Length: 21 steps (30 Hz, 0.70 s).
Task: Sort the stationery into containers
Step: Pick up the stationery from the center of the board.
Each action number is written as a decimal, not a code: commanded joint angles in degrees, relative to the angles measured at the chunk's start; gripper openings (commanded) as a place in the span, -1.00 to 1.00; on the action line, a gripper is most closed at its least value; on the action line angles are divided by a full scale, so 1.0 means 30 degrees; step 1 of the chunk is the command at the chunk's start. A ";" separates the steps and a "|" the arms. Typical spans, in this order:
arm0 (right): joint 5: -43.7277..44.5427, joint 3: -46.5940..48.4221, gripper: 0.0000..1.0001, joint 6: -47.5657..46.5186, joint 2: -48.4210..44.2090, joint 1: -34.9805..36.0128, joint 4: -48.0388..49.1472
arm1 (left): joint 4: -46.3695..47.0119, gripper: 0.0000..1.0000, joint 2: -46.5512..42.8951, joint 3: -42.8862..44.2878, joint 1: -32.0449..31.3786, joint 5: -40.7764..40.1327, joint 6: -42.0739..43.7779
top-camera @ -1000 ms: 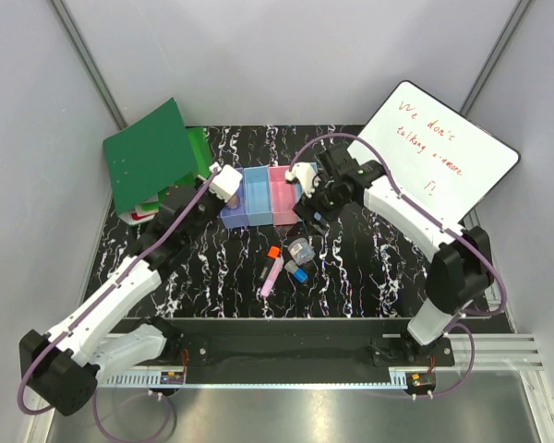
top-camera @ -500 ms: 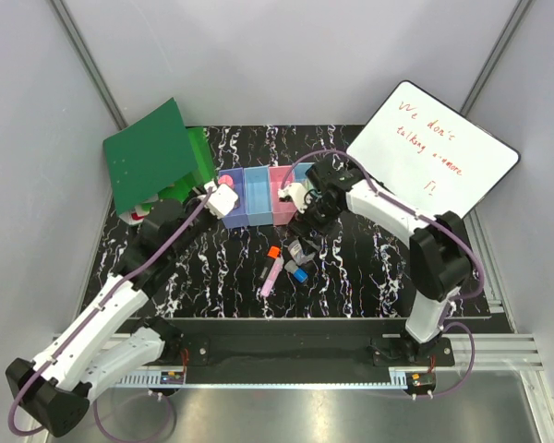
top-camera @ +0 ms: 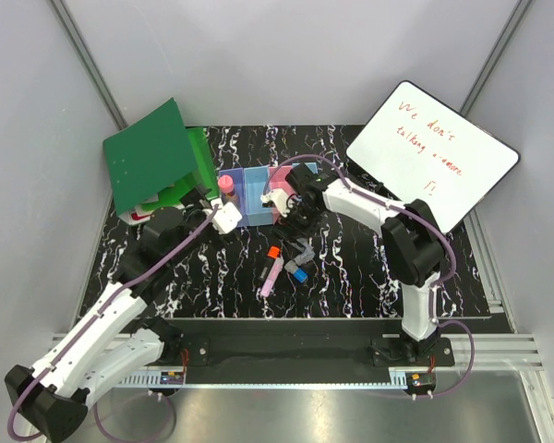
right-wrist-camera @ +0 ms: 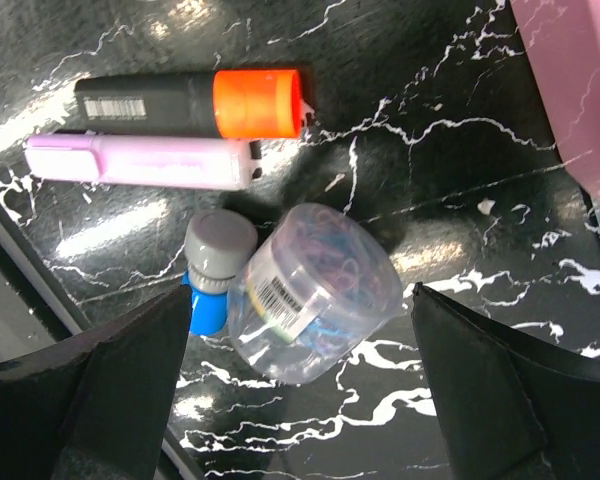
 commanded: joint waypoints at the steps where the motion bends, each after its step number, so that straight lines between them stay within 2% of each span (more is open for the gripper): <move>1: -0.0351 0.0883 0.96 0.0038 0.0459 0.0144 0.0284 | 0.0437 0.98 -0.0357 -0.0296 -0.0066 0.0954 0.0413; 12: -0.0145 0.1380 0.86 0.0155 0.1689 0.0202 0.0665 | 0.0613 0.98 -0.1792 -0.1232 -0.0066 0.1393 0.0442; 15: -0.0233 0.1614 0.75 0.0243 0.2041 0.0202 0.0694 | 0.0643 0.98 -0.1940 -0.1350 -0.0066 0.1365 0.0588; 16: -0.0175 0.1673 0.56 0.0301 0.2071 0.0202 0.0723 | 0.0643 0.98 -0.1940 -0.1409 -0.0066 0.1364 0.0559; 18: -0.0029 0.1849 0.34 0.0331 0.2188 0.0173 0.0723 | 0.0701 0.98 -0.1911 -0.1526 -0.0066 0.1364 0.0442; 21: 0.0322 0.1938 0.38 0.0302 0.2100 0.0202 0.0694 | 0.0877 0.98 -0.1853 -0.1614 -0.0066 0.1451 0.0383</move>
